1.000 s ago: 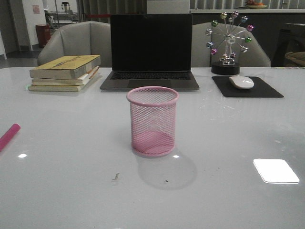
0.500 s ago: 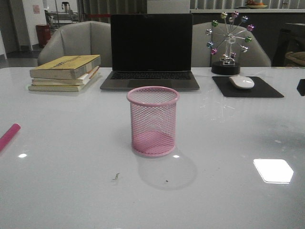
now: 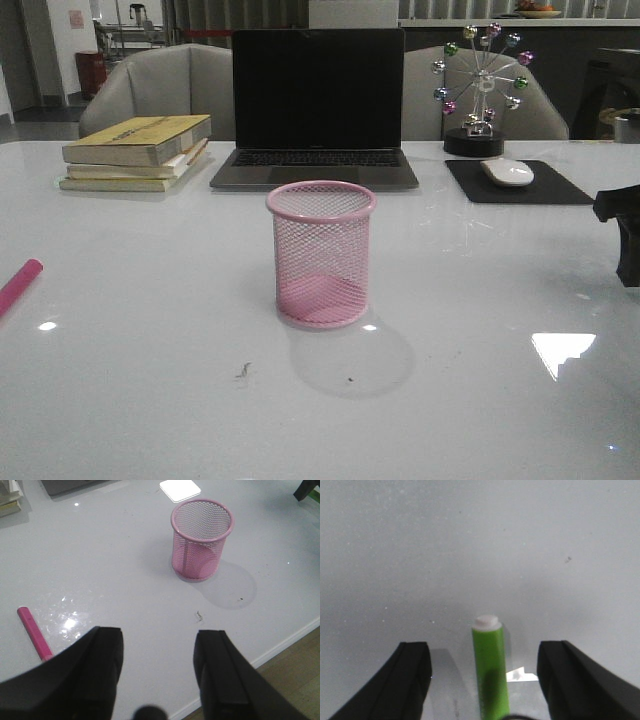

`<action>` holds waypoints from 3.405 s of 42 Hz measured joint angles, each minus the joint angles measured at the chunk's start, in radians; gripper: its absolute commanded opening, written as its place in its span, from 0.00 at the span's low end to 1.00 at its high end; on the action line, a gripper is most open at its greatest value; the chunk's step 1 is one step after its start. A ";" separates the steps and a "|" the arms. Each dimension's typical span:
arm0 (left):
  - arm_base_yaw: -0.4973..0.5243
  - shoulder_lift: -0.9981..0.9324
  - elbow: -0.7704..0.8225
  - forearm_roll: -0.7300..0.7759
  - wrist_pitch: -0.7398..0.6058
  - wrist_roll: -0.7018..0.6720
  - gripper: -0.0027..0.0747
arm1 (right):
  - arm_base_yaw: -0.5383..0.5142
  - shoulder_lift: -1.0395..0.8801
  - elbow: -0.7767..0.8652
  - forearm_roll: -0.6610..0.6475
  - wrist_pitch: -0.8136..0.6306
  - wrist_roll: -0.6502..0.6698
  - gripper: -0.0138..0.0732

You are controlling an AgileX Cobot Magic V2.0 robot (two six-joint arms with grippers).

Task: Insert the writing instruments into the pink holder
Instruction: 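Lower the right gripper onto the green marker and close on it, then lift the green marker upright and carry it above the pink holder, then lower the green marker into the holder and open the right gripper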

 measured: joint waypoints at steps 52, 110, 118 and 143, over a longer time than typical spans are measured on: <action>0.000 0.000 0.000 0.002 0.000 0.000 0.53 | 0.022 -0.084 0.039 -0.006 -0.059 0.002 0.33; 0.000 0.000 0.000 0.002 0.000 0.000 0.53 | 0.653 -0.158 0.328 -0.193 -1.321 0.000 0.34; 0.000 0.000 0.000 0.002 0.000 0.000 0.53 | 0.653 -0.121 0.328 -0.200 -1.301 0.000 0.54; 0.000 0.000 0.000 0.002 0.000 0.000 0.53 | 0.653 -0.587 0.328 -0.200 -0.483 0.002 0.64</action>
